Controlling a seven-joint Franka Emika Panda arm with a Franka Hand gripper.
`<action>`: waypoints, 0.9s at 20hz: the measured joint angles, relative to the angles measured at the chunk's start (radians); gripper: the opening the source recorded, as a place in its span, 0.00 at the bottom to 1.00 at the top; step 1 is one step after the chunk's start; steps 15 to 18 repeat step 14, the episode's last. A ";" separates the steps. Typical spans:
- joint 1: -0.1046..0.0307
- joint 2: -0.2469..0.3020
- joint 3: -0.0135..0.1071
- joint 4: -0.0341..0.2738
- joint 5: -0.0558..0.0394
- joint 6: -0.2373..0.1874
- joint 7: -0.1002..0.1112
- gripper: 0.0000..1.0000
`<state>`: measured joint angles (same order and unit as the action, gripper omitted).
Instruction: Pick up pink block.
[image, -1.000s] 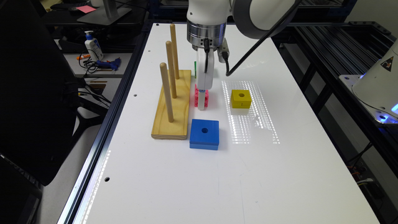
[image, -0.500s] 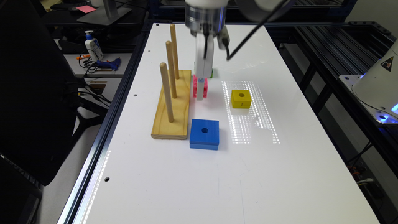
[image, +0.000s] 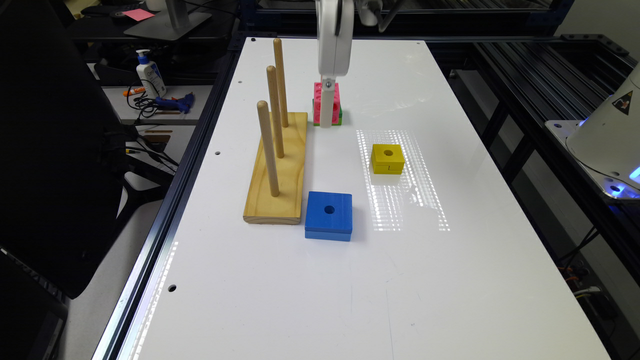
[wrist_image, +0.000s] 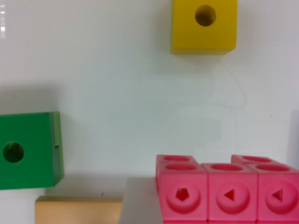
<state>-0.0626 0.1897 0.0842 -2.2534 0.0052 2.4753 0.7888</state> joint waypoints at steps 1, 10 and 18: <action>0.000 -0.011 0.000 0.002 0.0000 -0.008 0.000 0.00; 0.000 -0.102 0.001 0.002 0.0014 -0.098 0.000 0.00; 0.000 -0.108 0.001 0.006 0.0014 -0.101 0.000 0.00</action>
